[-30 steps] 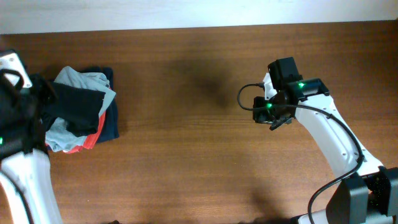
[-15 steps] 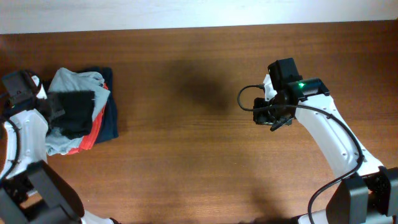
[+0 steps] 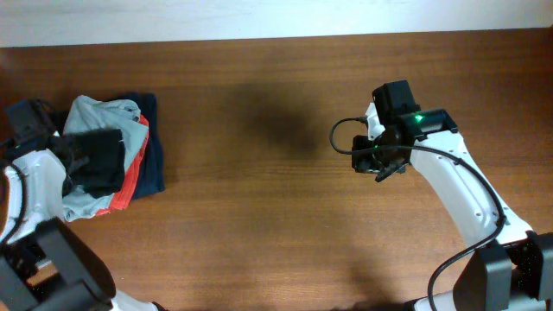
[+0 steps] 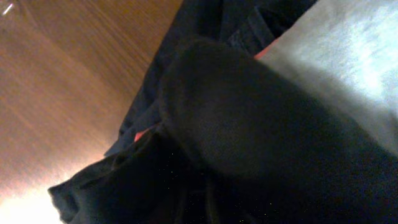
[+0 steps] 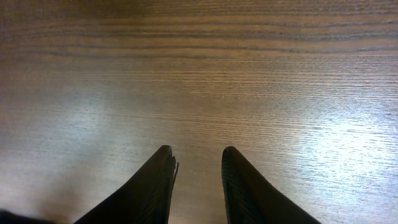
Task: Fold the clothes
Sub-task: 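Press the black bundle flat on the stack with the left gripper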
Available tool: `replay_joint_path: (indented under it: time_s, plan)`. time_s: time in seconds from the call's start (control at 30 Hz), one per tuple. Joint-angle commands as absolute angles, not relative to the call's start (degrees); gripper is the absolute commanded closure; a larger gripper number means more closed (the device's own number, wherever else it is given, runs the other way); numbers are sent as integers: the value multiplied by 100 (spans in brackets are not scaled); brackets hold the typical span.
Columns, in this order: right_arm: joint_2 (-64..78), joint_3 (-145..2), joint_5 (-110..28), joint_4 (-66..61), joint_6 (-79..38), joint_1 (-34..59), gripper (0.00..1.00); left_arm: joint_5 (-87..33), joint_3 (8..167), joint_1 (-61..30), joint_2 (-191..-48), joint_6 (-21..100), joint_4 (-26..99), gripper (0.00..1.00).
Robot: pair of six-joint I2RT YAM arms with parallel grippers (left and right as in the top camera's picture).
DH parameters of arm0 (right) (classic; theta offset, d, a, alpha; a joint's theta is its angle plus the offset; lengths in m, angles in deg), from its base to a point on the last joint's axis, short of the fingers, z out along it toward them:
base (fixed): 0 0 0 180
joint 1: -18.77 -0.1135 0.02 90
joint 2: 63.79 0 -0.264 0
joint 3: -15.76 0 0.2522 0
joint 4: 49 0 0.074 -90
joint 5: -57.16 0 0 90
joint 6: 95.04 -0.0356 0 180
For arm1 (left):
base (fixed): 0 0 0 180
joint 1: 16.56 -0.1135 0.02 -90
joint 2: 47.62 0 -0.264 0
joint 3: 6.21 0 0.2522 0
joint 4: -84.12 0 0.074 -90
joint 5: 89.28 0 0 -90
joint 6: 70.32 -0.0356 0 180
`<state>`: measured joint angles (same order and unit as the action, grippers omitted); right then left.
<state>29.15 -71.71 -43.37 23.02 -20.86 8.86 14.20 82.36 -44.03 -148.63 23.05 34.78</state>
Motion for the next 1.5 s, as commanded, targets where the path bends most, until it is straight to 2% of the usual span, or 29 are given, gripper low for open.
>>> replay_joint_path:
  time_s: [0.0, 0.13, 0.3, 0.33, 0.43, 0.53, 0.87, 1.03, 1.2, 1.37, 1.47]
  plan:
    - [2882, -7232, -4308, 2260, -2048, 903, 70, 1188, 8597, -4433, -14146, 2410, 3345, 77]
    - [2882, -7232, -4311, 2197, -2051, 903, 70, 1068, 8826, -4431, -13597, 2395, 3345, 65]
    - [2882, -7232, -4311, 2160, -2051, 903, 70, 340, 8839, -4431, -13123, 2393, 3122, 64]
    - [2882, -7232, -4311, 2166, -2051, 903, 70, 209, 8839, -4431, -13073, 2395, 2945, 65]
    - [2882, -7232, -4308, 2186, -2051, 903, 70, 8, 8802, -4431, -13062, 2402, 2324, 77]
    - [2882, -7232, -4308, 2151, -2051, 903, 70, -19, 8437, -4355, -13171, 2443, 2327, 86]
    - [2882, -7232, -4311, 2188, -2048, 903, 70, 3, 6813, -4309, -14456, 2441, 4547, 87]
    - [2882, -7232, -4311, 2201, -2048, 903, 70, 3, 6791, -4309, -14721, 2439, 4628, 89]
    - [2882, -7232, -4308, 2199, -2029, 903, 70, -165, 7088, -4307, -14216, 2439, 4348, 89]
    - [2874, -7232, -4304, 2190, -1937, 906, 70, -670, 7768, -4265, -13237, 2345, 3596, 80]
    - [2793, -7232, -4267, 2149, -1841, 906, 70, -1313, 8177, -4228, -12511, 1691, 3210, 73]
